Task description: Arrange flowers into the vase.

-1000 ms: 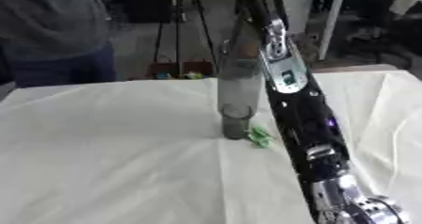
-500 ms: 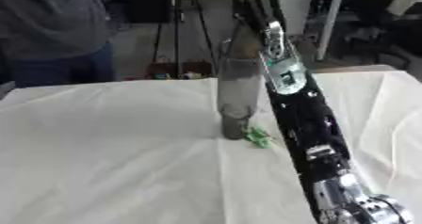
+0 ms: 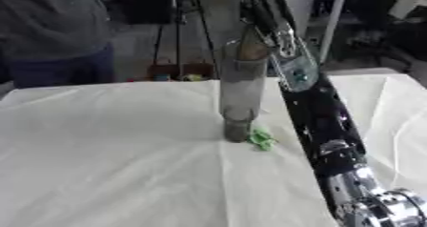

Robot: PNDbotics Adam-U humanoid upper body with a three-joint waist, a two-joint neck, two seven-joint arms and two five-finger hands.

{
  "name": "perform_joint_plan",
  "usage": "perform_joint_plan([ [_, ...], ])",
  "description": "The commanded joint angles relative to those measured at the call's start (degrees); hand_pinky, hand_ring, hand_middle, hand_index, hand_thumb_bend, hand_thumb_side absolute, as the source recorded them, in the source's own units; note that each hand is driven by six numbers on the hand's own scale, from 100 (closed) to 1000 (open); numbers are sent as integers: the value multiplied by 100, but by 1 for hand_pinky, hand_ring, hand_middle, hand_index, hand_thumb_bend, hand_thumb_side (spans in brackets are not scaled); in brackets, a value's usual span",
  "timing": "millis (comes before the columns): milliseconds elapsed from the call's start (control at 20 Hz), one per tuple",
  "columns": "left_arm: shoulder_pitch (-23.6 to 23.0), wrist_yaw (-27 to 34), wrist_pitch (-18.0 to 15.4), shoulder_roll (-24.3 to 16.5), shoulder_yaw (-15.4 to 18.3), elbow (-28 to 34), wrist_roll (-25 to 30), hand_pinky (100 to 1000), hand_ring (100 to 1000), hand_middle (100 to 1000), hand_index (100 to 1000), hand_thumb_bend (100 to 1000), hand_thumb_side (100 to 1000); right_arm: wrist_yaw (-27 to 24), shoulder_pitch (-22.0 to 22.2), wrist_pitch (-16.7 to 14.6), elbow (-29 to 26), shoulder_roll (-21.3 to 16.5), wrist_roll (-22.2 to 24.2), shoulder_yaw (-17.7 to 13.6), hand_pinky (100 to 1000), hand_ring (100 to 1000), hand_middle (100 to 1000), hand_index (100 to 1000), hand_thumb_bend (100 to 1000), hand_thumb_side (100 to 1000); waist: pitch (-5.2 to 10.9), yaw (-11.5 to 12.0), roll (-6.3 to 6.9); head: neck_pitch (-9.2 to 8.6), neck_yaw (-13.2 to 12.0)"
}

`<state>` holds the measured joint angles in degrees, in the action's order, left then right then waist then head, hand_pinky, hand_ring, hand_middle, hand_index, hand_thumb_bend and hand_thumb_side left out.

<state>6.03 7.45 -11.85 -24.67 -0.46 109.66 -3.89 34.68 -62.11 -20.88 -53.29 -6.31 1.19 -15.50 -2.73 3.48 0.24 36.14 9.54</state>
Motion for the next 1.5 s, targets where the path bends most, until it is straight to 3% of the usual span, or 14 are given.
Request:
perform_joint_plan([
  [50, 21, -20, -4, -112, 55, 59, -17, 807, 791, 756, 744, 469, 768, 4, -195, -17, 41, -263, 105, 54, 254, 366, 171, 268, 100, 962, 88, -17, 10, 6, -28],
  [800, -21, -51, -1, -151, 77, 50, -40, 807, 790, 756, 743, 472, 769, -194, -222, -377, 593, -859, 505, 405, 311, 446, 229, 327, 100, 992, 114, -78, -44, 54, -100],
  [1500, -31, -69, 0, -159, 80, 45, -44, 808, 789, 755, 743, 471, 770, -189, -221, -543, 795, -1058, 713, 496, 343, 469, 253, 355, 100, 1000, 107, -97, -60, 70, -87],
])
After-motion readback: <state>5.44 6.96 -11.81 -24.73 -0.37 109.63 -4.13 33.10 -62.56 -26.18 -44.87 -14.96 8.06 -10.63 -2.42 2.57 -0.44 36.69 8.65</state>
